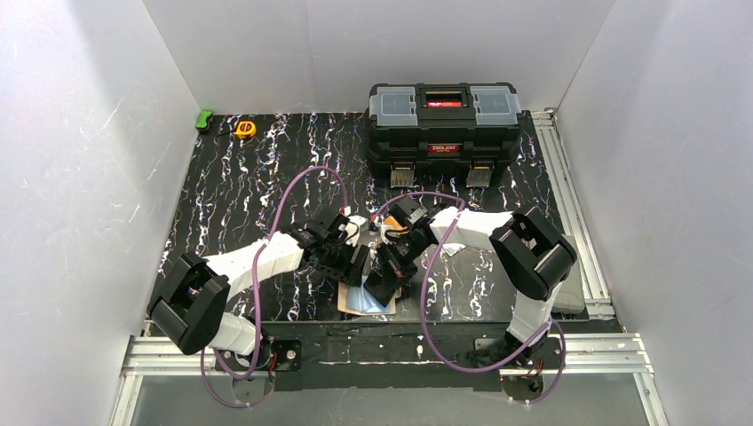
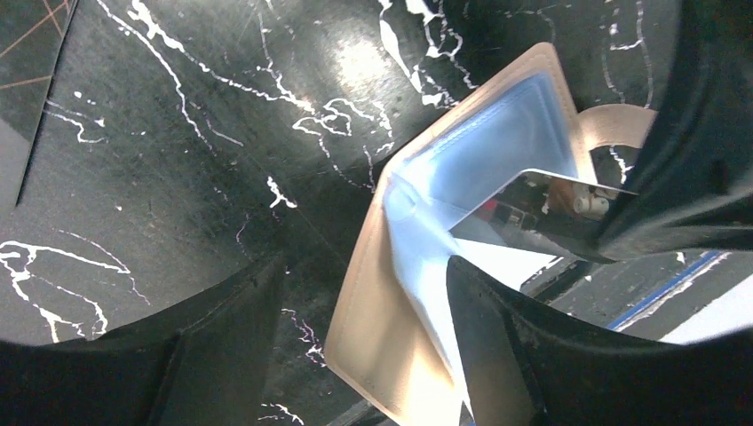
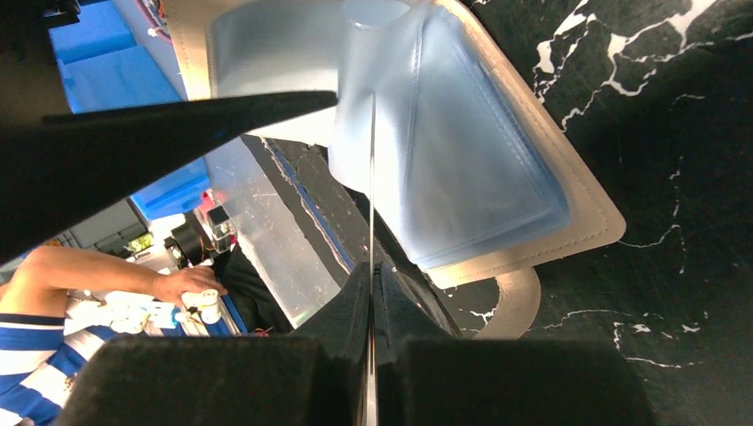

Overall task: Put the credit cards into the card holder
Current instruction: Insert the credit card into the card holder.

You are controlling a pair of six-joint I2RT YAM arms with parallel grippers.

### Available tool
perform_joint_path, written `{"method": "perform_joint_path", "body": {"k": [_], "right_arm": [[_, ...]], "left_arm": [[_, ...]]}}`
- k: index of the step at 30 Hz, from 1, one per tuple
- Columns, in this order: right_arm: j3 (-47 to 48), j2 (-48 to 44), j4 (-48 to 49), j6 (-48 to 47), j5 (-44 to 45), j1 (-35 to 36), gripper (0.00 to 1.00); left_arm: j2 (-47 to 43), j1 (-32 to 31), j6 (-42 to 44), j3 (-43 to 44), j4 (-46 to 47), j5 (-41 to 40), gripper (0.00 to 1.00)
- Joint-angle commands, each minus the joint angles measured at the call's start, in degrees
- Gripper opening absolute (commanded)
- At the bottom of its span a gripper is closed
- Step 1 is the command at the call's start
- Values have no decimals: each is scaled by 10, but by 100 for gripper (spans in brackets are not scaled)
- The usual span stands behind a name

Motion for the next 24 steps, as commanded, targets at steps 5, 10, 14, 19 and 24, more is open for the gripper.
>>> {"method": "perform_joint_path", "body": {"k": [5,10,14,19,24], "right_arm": [[11,19,10,-11,-30,4,1],[12,19,10,-14,-30,4,1],[14,18,11,-14,-30,4,1],[19,22,14,-15,-33,4,1],[11,11,15,-12,-21,3,1]], "left_arm": [[-14,30,-21,20,-3,72,68],[4,35,-23,13,25,72,66],[19,34,-7,13,37,81,58],[30,34,18,16,21,73,53],[31,33,30,21,-6,70,36]]}}
